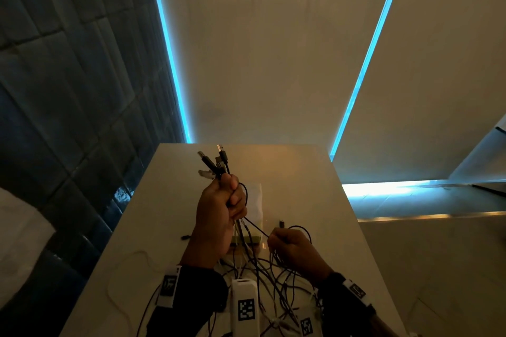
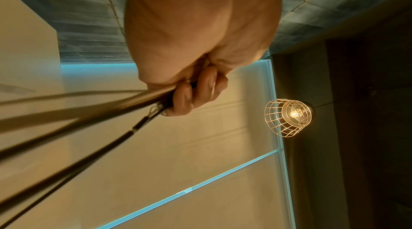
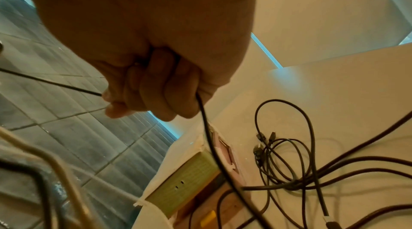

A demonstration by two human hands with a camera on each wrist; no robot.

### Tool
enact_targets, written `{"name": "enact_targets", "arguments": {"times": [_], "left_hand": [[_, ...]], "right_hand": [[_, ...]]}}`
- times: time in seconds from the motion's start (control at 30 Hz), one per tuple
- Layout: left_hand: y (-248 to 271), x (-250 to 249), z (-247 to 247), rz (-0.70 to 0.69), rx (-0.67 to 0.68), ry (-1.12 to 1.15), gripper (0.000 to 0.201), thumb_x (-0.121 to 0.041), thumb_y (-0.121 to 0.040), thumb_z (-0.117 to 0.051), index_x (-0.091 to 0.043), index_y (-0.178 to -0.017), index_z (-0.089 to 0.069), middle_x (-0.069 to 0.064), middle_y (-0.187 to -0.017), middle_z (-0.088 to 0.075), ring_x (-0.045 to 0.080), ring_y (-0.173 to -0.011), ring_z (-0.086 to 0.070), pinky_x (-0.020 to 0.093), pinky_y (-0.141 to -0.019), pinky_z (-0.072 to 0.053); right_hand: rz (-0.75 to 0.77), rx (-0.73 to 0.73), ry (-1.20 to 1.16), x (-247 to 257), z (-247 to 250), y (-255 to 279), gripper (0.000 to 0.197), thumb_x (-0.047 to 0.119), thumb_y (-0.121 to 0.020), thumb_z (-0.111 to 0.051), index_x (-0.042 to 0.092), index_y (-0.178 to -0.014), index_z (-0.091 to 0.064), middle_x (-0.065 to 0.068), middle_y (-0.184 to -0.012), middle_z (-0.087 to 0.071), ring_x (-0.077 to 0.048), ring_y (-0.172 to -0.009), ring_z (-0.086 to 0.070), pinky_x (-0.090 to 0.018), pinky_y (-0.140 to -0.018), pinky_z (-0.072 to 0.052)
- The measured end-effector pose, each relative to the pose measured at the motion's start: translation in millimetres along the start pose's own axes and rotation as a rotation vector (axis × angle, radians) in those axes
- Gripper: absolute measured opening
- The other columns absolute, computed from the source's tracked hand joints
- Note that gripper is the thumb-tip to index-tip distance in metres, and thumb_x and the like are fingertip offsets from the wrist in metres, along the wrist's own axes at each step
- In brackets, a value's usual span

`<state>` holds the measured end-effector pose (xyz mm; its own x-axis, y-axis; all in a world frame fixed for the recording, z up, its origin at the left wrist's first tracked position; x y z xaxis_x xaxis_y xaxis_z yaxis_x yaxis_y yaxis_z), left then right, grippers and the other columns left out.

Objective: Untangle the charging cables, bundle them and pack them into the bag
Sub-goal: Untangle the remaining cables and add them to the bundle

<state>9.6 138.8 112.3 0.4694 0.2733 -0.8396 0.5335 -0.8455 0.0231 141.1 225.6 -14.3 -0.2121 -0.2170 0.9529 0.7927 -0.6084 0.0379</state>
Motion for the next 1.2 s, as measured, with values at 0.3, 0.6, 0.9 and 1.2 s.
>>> {"name": "enact_targets", "arguments": {"times": [0.3,0.6,0.9,1.2], "left_hand": [[-1.6,0.6,4.0,0.006,-0.023,-0.04,0.035,-0.025,-0.101,-0.029,-0.012,-0.071,-0.041,-0.006,-0.047,-0.035,0.006,-0.038,-0.022,0.024,-0.044,-0.015],[-1.6,-6.9,5.4,-0.008,-0.018,-0.06,0.036,-0.021,-0.103,-0.028,-0.013,-0.07,-0.041,-0.006,-0.046,-0.033,0.006,-0.037,-0.021,0.023,-0.042,-0.016],[-3.1,3.9,10.5,0.063,-0.137,-0.161,0.035,-0.019,-0.103,-0.029,-0.012,-0.071,-0.042,-0.007,-0.045,-0.032,0.007,-0.039,-0.028,0.019,-0.039,-0.023],[4.9,2.7,7.1,0.084,-0.173,-0.108,0.03,-0.019,-0.103,-0.031,-0.01,-0.079,-0.046,0.004,-0.062,-0.066,0.021,-0.061,-0.057,0.033,-0.059,-0.042]], "right_hand": [[-0.012,-0.011,0.141,-24.6,4.8,-14.1,0.036,0.018,-0.094,-0.053,0.027,-0.059,-0.056,0.002,-0.056,-0.046,-0.008,-0.052,-0.043,-0.022,-0.055,-0.036],[-0.132,-0.053,0.251,-66.4,4.4,-11.3,0.048,0.016,-0.094,-0.054,0.035,-0.049,-0.055,0.014,-0.053,-0.056,0.003,-0.054,-0.05,-0.026,-0.067,-0.043],[-0.065,-0.241,-0.21,36.5,24.9,-8.8,0.025,0.014,-0.097,-0.05,0.0,-0.079,-0.061,0.001,-0.05,-0.04,-0.011,-0.042,-0.031,-0.021,-0.041,-0.027],[0.184,0.037,-0.338,129.9,-2.0,7.6,0.025,0.011,-0.098,-0.049,0.008,-0.075,-0.059,0.008,-0.047,-0.036,-0.008,-0.042,-0.026,-0.021,-0.043,-0.022]]}}
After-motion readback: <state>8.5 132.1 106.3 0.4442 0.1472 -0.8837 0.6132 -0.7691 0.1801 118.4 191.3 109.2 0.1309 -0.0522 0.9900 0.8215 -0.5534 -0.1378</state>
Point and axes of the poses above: each hand's wrist, its own y-axis away from the middle knuckle, its own z-axis out of the back of the hand, x = y × z, the point moved 6 cm from there along -y, towards the middle knuckle
